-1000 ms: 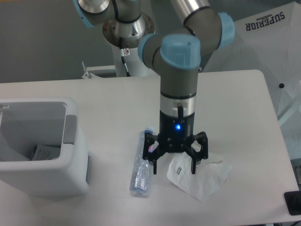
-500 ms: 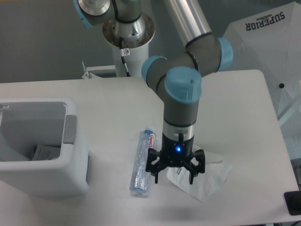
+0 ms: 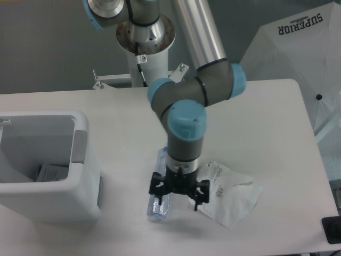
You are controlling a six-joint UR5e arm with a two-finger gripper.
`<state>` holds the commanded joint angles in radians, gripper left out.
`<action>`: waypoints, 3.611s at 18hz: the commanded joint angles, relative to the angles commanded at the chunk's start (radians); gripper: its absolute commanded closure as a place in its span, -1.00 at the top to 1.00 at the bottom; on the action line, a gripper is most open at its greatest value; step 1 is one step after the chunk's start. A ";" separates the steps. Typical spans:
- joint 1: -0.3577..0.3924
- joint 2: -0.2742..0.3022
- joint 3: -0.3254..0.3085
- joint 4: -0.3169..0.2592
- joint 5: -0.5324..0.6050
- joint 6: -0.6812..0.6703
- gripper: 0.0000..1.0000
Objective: Place the trash in the trash can
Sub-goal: 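Move the gripper over the bottle's cap end and descend, then close the gripper on the bottle's cap end, then lift the bottle and carry it over the white bin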
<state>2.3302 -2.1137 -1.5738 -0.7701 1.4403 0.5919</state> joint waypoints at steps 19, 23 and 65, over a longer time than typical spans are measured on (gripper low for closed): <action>-0.034 -0.066 -0.031 0.011 0.071 0.020 1.00; -0.034 -0.068 -0.032 0.009 0.074 0.020 1.00; 0.009 0.271 0.319 0.140 -0.310 -0.523 0.14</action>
<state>2.3395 -1.8425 -1.2548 -0.6305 1.1305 0.0692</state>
